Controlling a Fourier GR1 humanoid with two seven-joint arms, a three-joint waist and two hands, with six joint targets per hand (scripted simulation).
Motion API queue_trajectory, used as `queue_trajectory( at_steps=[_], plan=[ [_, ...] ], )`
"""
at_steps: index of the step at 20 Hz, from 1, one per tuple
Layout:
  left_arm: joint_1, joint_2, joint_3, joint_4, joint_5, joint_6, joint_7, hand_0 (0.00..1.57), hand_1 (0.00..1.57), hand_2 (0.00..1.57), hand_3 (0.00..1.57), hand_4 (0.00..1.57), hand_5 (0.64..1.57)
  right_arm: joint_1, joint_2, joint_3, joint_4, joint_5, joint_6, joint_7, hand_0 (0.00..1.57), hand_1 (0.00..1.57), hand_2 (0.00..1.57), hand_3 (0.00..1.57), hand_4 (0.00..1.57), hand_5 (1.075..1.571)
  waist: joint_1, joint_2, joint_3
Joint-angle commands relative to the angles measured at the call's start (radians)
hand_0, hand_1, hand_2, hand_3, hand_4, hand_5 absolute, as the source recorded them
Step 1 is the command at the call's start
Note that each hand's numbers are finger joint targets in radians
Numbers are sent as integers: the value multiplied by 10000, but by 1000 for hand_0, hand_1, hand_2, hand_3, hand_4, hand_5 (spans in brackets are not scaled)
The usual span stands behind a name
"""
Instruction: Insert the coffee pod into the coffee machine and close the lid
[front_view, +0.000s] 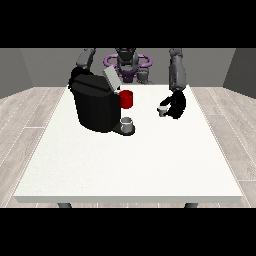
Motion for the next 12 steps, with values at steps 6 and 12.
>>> queue_trajectory(
  at_steps=[6,12],
  plan=[
    [-1227,-234,-181,-644,112,-1558,-38,1400,1400,1423,1364,595,1571,-309,-327,-485,1072,-252,240,-6,0,0,0,0,490,1571,253,-711,-17],
    [-1643,-116,-268,-916,32,-2509,348,1258,1258,1321,1297,529,1571,260,232,59,1259,108,-44,-221,0,0,0,0,456,1571,255,-1530,-19]
  ],
)
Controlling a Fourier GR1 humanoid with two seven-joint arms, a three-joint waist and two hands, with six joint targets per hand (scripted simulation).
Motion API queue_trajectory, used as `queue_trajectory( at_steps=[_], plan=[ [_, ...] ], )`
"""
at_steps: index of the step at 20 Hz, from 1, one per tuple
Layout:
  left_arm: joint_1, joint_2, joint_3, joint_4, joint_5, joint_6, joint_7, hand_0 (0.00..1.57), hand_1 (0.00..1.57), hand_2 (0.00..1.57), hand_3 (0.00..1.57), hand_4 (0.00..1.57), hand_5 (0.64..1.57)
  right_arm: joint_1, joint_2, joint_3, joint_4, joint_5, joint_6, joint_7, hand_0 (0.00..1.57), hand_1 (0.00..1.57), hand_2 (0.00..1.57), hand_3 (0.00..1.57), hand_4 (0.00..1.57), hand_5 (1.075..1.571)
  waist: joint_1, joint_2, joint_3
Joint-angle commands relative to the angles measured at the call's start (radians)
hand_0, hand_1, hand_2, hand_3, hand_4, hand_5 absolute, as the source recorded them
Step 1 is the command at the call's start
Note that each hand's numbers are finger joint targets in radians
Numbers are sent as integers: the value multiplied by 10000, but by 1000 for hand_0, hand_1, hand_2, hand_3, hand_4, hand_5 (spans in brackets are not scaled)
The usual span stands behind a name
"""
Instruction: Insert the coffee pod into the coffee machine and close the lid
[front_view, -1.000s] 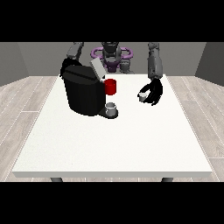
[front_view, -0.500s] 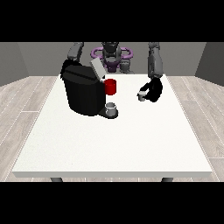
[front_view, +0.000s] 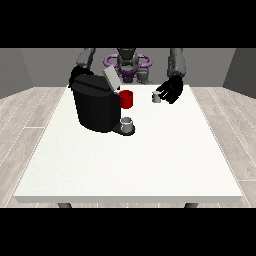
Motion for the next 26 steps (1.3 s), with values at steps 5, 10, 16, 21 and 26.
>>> queue_trajectory(
  at_steps=[5,10,16,21,26],
  plan=[
    [-1290,454,162,-508,122,-1319,129,1272,1272,1342,1293,548,1571,-230,-78,-215,383,-285,284,-301,0,0,0,0,475,1571,-193,-50,1],
    [-1157,673,594,-314,213,-1272,11,1253,1253,1328,1281,537,1571,225,234,239,-258,-180,268,-309,0,0,0,0,500,1571,-565,-67,-3],
    [-1889,370,560,-654,-2,-1131,725,1017,1017,1206,1226,503,1571,-349,-209,-27,-131,-168,241,369,0,0,0,0,492,1571,-710,-108,-3],
    [-3439,1149,1159,-344,179,-1497,1522,1239,1239,1262,1198,476,1571,-971,-5,223,-359,120,-1,124,0,0,0,0,514,1571,-1322,786,-1],
    [-3463,700,983,-342,53,-1481,1564,1284,1284,1340,1276,519,1571,-1011,-54,320,-613,254,-107,587,0,0,0,0,520,1571,-1423,620,-2]
  ],
)
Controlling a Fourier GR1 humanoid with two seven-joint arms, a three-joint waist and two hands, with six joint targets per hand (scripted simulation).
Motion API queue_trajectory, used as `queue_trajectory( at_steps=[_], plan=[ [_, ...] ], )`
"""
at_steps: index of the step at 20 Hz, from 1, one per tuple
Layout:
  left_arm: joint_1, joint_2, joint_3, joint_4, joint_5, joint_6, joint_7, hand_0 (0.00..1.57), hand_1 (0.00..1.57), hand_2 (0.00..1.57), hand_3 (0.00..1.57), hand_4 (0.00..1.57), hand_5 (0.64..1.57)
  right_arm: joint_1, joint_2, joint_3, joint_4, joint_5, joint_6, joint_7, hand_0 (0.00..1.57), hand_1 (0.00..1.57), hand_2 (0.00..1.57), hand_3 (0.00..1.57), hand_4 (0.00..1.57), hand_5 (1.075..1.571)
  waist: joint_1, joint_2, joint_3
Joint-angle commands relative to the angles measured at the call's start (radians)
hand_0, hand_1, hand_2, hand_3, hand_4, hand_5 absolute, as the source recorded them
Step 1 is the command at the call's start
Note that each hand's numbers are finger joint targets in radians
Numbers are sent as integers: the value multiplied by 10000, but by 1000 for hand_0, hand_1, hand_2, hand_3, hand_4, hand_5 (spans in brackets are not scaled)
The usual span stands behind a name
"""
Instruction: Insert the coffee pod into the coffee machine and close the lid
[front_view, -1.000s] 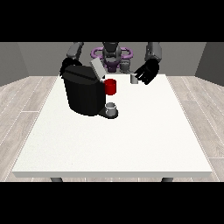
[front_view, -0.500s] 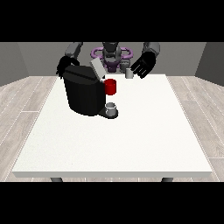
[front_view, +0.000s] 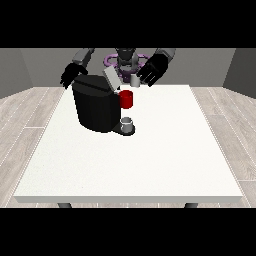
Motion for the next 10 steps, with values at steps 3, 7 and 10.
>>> queue_trajectory(
  at_steps=[3,7,10],
  plan=[
    [-30,104,-49,-73,-316,578,-532,1262,1262,1313,1244,507,1571,-70,-22,-29,-142,129,-56,-654,0,0,0,0,480,1571,-91,852,0],
    [-351,-63,-29,100,-362,455,-103,1277,1277,1303,1236,488,1571,-460,-15,-244,-210,97,-386,-147,0,0,0,0,481,1571,-182,764,-1],
    [-217,-376,-108,133,-339,180,230,1314,1314,1328,1230,493,1571,199,122,-166,34,-40,-169,-409,0,0,0,0,514,1571,-103,336,2]
  ],
)
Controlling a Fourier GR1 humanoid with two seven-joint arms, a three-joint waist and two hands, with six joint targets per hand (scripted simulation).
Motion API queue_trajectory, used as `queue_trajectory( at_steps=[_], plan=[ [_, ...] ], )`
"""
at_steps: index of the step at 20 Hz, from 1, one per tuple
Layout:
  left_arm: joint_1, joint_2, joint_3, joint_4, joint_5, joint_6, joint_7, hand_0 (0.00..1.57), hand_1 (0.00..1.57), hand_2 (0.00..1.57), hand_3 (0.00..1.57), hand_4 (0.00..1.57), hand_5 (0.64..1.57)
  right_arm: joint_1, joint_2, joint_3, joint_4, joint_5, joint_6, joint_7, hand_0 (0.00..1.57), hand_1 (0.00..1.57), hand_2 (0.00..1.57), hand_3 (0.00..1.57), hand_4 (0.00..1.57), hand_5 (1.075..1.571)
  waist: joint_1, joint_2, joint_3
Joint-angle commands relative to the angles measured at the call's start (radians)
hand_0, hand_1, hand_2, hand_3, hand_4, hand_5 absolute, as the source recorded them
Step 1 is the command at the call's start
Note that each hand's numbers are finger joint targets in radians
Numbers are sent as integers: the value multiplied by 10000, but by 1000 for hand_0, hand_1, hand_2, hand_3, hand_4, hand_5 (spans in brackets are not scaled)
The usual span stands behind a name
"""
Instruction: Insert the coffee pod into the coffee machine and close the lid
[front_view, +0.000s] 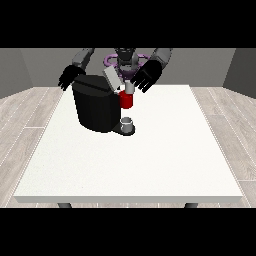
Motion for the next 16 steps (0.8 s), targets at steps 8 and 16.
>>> queue_trajectory(
  at_steps=[8,16],
  plan=[
    [-366,-529,-221,-99,-133,-485,321,1260,1260,1298,1208,511,1571,-14,96,-277,520,-79,-180,-385,0,0,0,0,499,1571,332,-144,4],
    [21,-612,-145,181,-333,39,-51,1198,1198,1271,1200,505,1571,211,125,50,-96,-56,-47,-34,0,0,0,0,462,1571,1,-80,-1]
  ],
)
